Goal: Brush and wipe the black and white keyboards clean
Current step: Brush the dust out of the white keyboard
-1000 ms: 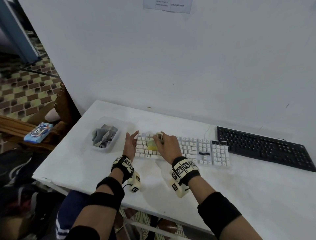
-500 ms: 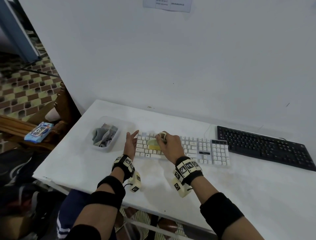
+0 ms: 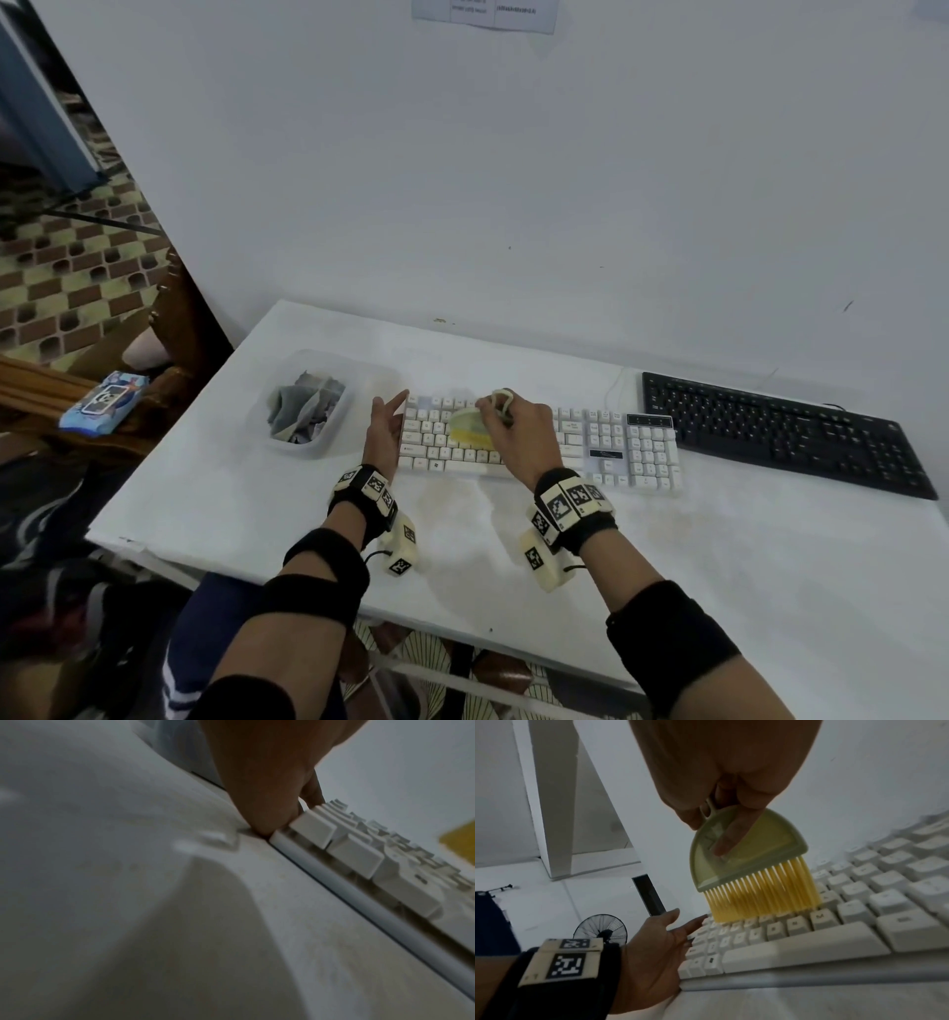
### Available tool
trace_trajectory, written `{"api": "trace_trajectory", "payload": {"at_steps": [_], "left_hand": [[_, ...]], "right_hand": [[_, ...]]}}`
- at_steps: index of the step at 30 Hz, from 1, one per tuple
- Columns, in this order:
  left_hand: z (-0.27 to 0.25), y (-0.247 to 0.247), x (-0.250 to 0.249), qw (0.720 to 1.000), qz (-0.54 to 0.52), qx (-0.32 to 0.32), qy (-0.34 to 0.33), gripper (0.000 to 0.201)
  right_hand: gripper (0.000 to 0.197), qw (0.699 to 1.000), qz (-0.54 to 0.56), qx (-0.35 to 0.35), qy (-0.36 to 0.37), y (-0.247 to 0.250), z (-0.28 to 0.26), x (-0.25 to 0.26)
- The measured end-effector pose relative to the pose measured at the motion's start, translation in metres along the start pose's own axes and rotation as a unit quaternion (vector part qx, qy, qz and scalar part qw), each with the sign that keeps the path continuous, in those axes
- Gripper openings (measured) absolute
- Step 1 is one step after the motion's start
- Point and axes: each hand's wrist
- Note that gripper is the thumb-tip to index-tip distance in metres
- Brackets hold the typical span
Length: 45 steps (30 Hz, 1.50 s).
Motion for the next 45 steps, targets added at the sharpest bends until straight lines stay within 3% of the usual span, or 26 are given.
{"api": "trace_trajectory", "payload": {"at_steps": [5, 10, 14, 18, 25, 31, 35, 38, 42, 45], "left_hand": [[-0.002, -0.002, -0.002, 1.000, 0.006, -0.005, 0.001, 0.058], [0.003, 0.002, 0.003, 1.000, 0.007, -0.012, -0.005, 0.056], [0.009, 0.005, 0.007, 0.998, 0.058, -0.007, -0.030, 0.036], [0.015, 0.015, 0.015, 0.986, 0.142, 0.015, -0.083, 0.040], [0.016, 0.015, 0.014, 0.987, 0.131, 0.025, -0.085, 0.035], [0.028, 0.025, 0.021, 0.985, 0.151, 0.031, -0.080, 0.044], [0.030, 0.026, 0.022, 0.983, 0.159, 0.032, -0.084, 0.045], [0.026, 0.024, 0.020, 0.982, 0.163, 0.029, -0.088, 0.038], [0.027, 0.026, 0.020, 0.981, 0.166, 0.032, -0.090, 0.041], [0.029, 0.026, 0.020, 0.981, 0.170, 0.031, -0.090, 0.042]], "right_hand": [[0.029, 0.999, -0.022, 0.037, 0.024, -0.006, -0.004, 0.004], [0.030, 0.997, -0.071, 0.029, 0.010, 0.015, -0.007, -0.015], [0.029, 0.999, -0.031, 0.022, 0.004, 0.014, -0.007, -0.007], [0.031, 0.999, -0.022, 0.031, 0.009, 0.012, -0.008, -0.005], [0.034, 0.999, -0.039, -0.021, -0.026, 0.037, -0.007, -0.030], [0.030, 0.998, -0.021, 0.057, 0.026, 0.023, -0.013, -0.014], [0.023, 0.994, -0.069, 0.045, 0.069, 0.032, -0.014, -0.026], [0.022, 0.992, -0.102, 0.034, 0.060, 0.042, -0.018, -0.032], [0.029, 0.998, -0.063, 0.023, 0.010, 0.041, -0.014, -0.027], [0.033, 0.998, -0.043, 0.041, 0.011, 0.038, -0.015, -0.023]]}}
Point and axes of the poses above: each hand's wrist, its own z-axis towards the middle knuckle, its own y-axis out of the back of the hand, x = y × z, and after that the axes turned 1 degree about -x, right-handed
